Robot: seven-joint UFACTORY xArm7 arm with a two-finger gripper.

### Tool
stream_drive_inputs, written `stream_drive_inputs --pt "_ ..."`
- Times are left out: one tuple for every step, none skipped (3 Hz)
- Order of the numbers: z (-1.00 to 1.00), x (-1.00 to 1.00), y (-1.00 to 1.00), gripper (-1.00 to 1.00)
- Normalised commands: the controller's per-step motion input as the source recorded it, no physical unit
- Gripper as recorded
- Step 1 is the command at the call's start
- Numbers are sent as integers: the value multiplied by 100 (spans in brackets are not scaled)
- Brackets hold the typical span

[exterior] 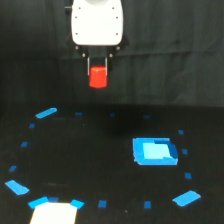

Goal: Pick up the red object from the table

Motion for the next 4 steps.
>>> stream_drive_inputs --pt "41 -1 -9 -100" --pt "39 7 -8 -93" --pt "-14 4 -19 -100" --pt "25 -1 -44 -100"
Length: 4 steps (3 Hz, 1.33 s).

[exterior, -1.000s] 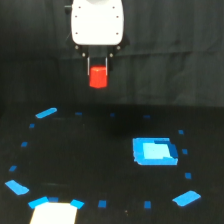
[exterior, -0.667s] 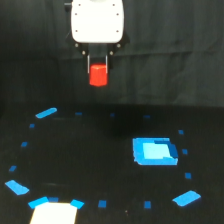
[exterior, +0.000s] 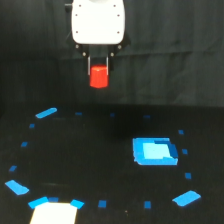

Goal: Pick up the red object from the table

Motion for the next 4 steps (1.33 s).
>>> stream_drive_inputs --pt "-1 8 13 -100" --pt "27 11 -4 -95" --pt "41 -21 -1 -100" --pt "22 11 -7 -98"
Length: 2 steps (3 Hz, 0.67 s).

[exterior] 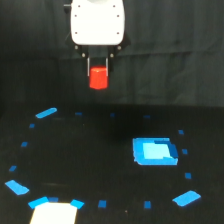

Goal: Pick up the red object from the table

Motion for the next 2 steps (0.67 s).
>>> stream_drive_inputs --pt "8 10 -8 -85" --pt "31 12 -24 -100"
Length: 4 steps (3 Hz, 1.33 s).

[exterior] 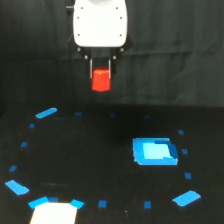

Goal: Pick up the red object from the table

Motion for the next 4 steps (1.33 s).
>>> stream_drive_inputs --pt "54 11 25 -100" --pt "23 3 -6 -91" --pt "7 -23 -43 -100" --pt "18 23 -1 -100"
